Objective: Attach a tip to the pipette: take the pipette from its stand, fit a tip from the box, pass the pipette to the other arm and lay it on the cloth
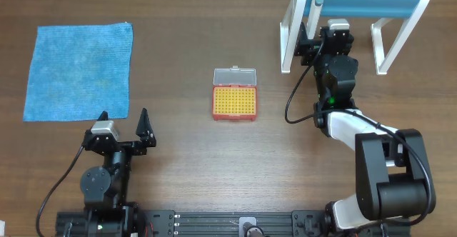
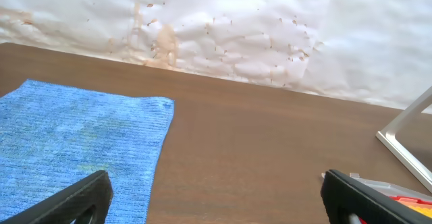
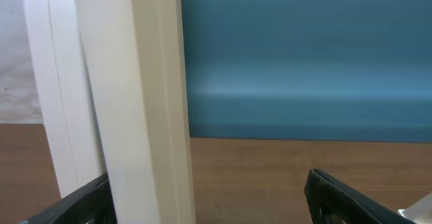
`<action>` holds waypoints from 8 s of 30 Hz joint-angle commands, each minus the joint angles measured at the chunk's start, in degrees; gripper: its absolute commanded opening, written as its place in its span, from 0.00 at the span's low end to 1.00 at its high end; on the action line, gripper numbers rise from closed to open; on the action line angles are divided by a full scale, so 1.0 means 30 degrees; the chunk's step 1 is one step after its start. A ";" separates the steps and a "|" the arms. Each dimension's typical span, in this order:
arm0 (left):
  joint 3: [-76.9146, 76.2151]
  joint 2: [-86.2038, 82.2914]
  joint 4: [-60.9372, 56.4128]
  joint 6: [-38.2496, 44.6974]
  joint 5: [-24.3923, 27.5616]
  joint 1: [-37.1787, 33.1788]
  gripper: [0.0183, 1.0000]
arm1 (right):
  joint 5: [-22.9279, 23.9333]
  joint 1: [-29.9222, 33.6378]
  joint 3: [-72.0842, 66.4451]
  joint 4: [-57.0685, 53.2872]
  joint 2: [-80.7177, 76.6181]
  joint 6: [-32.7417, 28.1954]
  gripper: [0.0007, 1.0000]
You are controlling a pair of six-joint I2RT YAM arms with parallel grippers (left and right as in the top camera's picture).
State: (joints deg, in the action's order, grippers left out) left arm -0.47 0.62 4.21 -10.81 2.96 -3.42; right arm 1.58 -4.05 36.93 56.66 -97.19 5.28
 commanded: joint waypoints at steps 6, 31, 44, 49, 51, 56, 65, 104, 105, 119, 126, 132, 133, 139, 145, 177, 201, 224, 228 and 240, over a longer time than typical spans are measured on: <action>0.0051 -0.0146 0.0109 -0.0255 -0.0211 0.0117 1.00 | 0.0255 0.0291 0.0692 0.0073 -0.0597 -0.0517 0.86; 0.0051 -0.0146 0.0109 -0.0255 -0.0219 0.0117 1.00 | 0.0226 0.0415 0.1290 -0.0291 -0.0933 -0.0503 0.68; 0.0051 -0.0138 0.0109 -0.0255 -0.0219 0.0117 1.00 | 0.0109 0.0415 0.1290 -0.0015 -0.0925 -0.0503 0.08; 0.0051 -0.0138 0.0109 -0.0255 -0.0219 0.0117 1.00 | 0.0109 0.0415 0.1290 0.0517 -0.0780 -0.0503 0.08; 0.0051 -0.0138 0.0109 -0.0255 -0.0219 0.0117 1.00 | 0.0109 0.0415 0.1290 0.0517 -0.0714 -0.0503 0.08; 0.0051 -0.0138 0.0109 -0.0255 -0.0219 0.0117 1.00 | 0.0109 0.0415 0.1290 0.0517 -0.0670 -0.0503 0.08; 0.0051 -0.0138 0.0109 -0.0255 -0.0219 0.0117 1.00 | 0.0109 0.0401 0.1231 0.0736 0.0226 -0.0503 0.08; 0.0051 -0.0138 0.0109 -0.0255 -0.0219 0.0117 1.00 | -0.9129 -0.8145 -0.3606 0.3636 0.3213 0.1064 0.08; 0.0051 -0.0138 0.0109 -0.0255 -0.0219 0.0117 1.00 | -0.9129 -0.8218 -0.3599 0.4575 0.2688 0.1071 0.08; 0.0051 -0.0138 0.0109 -0.0255 -0.0219 0.0117 1.00 | -0.9107 -0.8065 -0.2849 0.9056 -0.1574 0.1078 0.08; 0.0051 -0.0138 0.0109 -0.0255 -0.0219 0.0117 1.00 | -0.9122 -0.8029 -0.1515 0.9063 -0.3599 0.1086 0.08; 0.0051 -0.0138 0.0109 -0.0255 -0.0219 0.0117 1.00 | -0.9122 -0.8036 -0.0699 0.9063 -0.4677 0.1086 0.08; 0.0051 -0.0138 0.0109 -0.0255 -0.0219 0.0117 1.00 | -0.9122 -0.8036 -0.0692 0.9049 -0.4721 0.1086 0.08; 0.0051 -0.0138 0.0109 -0.0255 -0.0211 0.0117 1.00 | -0.9114 -0.8029 -0.0692 0.9027 -0.4998 0.1086 0.08; 0.0051 -0.0138 0.0109 -0.0255 -0.0219 0.0117 1.00 | -0.9107 -0.7737 -0.0692 0.9034 -0.5326 0.1086 0.08; 0.0051 -0.0138 0.0109 -0.0255 -0.0219 0.0117 1.00 | -0.9413 -0.7963 -0.0699 0.8867 -0.5326 0.1093 0.08; 0.0051 -0.0138 0.0109 -0.0255 -0.0219 0.0117 1.00 | -0.9398 -0.8160 -0.0729 0.8641 -0.5712 0.1362 0.08; 0.0051 -0.0138 0.0109 -0.0255 -0.0219 0.0117 1.00 | -0.9406 -0.8160 -0.2106 0.9071 -0.6543 0.1362 0.08; 0.0051 -0.0138 0.0109 -0.0255 -0.0219 0.0117 1.00 | -0.9406 -0.8160 -0.2492 0.9071 -0.6543 0.1355 0.08; 0.0051 -0.0138 0.0109 -0.0255 -0.0219 0.0117 1.00 | -0.9245 -0.8153 -0.3257 0.9034 -0.6586 0.1027 0.08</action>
State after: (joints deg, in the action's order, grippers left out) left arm -0.47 0.62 4.21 -10.81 2.96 -3.42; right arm -25.61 -28.14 30.57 87.26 -113.97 8.71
